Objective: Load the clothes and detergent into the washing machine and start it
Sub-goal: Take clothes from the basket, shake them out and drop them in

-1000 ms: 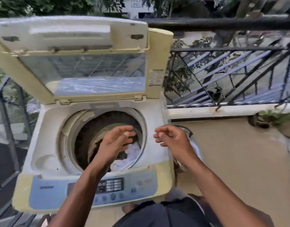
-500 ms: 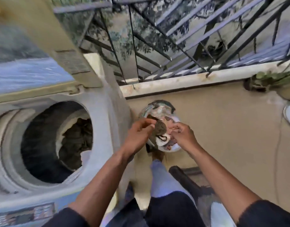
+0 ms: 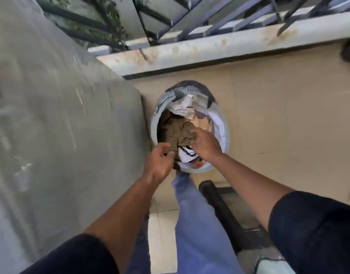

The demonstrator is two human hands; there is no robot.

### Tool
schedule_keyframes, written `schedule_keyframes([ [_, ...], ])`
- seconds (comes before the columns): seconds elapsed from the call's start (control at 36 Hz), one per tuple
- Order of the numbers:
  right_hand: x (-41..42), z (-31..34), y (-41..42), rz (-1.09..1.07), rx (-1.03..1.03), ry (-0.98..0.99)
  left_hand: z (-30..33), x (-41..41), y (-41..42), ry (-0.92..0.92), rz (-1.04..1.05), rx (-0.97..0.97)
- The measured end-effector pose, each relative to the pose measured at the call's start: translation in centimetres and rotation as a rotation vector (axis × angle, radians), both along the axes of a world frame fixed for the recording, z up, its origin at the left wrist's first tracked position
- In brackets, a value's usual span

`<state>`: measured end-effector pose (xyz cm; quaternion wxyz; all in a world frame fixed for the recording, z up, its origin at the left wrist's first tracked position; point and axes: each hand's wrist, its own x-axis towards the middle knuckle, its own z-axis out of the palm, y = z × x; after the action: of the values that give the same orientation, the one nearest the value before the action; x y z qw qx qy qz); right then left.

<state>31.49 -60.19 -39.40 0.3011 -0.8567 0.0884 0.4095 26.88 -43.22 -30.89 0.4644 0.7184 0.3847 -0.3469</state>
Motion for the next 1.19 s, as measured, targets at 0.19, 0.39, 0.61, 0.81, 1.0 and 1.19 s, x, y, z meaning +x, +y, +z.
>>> schedule_keyframes([
  [0.19, 1.2, -6.3, 2.1, 0.183, -0.046, 0.034, -2.9, -0.2, 1.7, 0.073, 0.061, 0.015],
  [0.39, 1.6, -2.6, 3.8, 0.025, -0.001, -0.024, 0.1, 0.6, 1.8, 0.022, 0.056, 0.115],
  [0.61, 2.6, 8.9, 4.6, 0.008, 0.247, -0.144, 9.5, 0.7, 0.3, -0.043, -0.006, 0.163],
  [0.81, 2.1, 14.9, 4.9, -0.028, 0.369, -0.103, 13.8, -1.3, 0.0, 0.017, -0.034, 0.126],
  [1.0, 1.4, 19.3, 4.8, -0.107, 0.421, -0.113, 15.8, -2.2, 0.9, 0.011, -0.049, 0.12],
  [1.19, 1.6, 26.3, 1.9, -0.244, 0.562, -0.077, 19.0, -1.6, 1.9, 0.003, -0.129, 0.074],
])
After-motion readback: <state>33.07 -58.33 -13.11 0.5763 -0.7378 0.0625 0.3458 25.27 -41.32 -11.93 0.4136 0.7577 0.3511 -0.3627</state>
